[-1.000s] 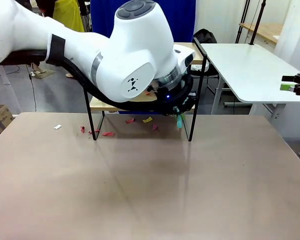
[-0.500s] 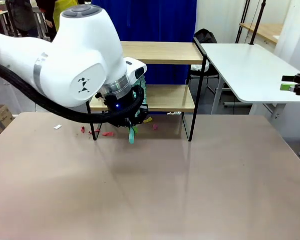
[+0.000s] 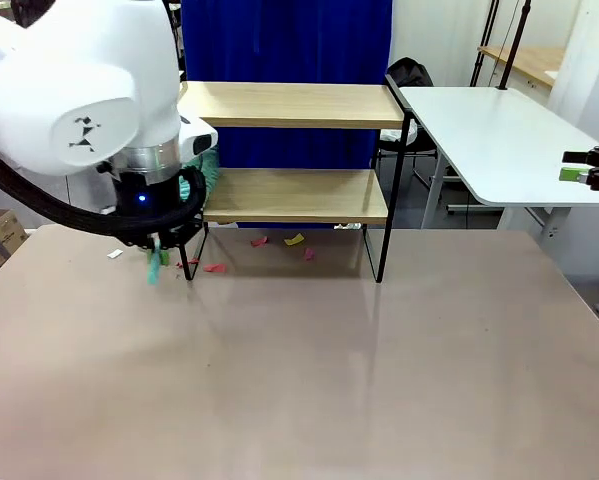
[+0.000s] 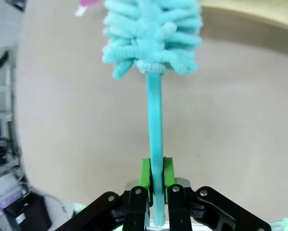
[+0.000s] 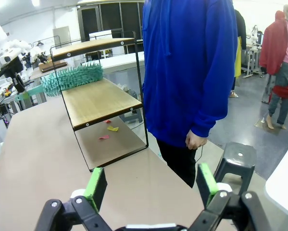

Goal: Clean the shelf.
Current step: Clean the specific section of the Shelf indicated by the human with the Duster.

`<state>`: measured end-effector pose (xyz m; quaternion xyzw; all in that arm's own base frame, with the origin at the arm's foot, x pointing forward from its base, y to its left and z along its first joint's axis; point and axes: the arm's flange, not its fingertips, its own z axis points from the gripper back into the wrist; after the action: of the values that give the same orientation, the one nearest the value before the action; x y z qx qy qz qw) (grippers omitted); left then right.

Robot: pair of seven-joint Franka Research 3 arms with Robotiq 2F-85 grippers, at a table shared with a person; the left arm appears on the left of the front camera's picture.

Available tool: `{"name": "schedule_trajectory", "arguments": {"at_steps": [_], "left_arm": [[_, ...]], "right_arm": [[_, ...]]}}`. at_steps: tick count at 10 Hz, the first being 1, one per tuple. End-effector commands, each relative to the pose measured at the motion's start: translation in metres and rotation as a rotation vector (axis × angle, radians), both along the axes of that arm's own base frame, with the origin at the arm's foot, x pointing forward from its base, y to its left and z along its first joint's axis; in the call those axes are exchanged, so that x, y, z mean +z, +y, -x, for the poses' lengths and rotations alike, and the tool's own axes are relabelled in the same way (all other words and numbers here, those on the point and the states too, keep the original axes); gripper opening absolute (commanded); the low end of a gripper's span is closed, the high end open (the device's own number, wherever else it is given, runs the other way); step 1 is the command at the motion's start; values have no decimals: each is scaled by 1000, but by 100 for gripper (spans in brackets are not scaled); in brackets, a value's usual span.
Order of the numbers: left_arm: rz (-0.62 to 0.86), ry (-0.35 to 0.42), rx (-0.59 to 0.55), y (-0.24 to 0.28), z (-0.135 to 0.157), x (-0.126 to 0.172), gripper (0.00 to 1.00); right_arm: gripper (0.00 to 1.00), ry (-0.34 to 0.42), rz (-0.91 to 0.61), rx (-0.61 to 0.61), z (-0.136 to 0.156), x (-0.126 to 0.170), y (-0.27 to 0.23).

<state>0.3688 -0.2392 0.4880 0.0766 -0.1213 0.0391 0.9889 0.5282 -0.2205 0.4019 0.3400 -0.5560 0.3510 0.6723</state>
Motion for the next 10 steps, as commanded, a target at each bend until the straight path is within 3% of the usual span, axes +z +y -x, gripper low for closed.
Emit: {"name": "schedule_trajectory", "arguments": {"at_steps": [1, 3, 4, 6, 8, 10], "left_arm": [[-73, 4, 19, -10, 7, 11, 13], [25, -104, -99, -24, 15, 29, 13], [-35, -11, -32, -14, 8, 11, 13], [-17, -47, -64, -26, 12, 22, 13], [89, -141, -177, -18, 23, 48, 13], [199, -186, -351, -5, 38, 63, 13]], "right_arm": [[100, -4, 1, 4, 0, 3, 3], [100, -4, 1, 4, 0, 3, 3], [100, -4, 1, 4, 0, 3, 3], [100, -4, 1, 4, 0, 3, 3], [100, -4, 1, 4, 0, 3, 3], [100, -4, 1, 4, 0, 3, 3]]}}
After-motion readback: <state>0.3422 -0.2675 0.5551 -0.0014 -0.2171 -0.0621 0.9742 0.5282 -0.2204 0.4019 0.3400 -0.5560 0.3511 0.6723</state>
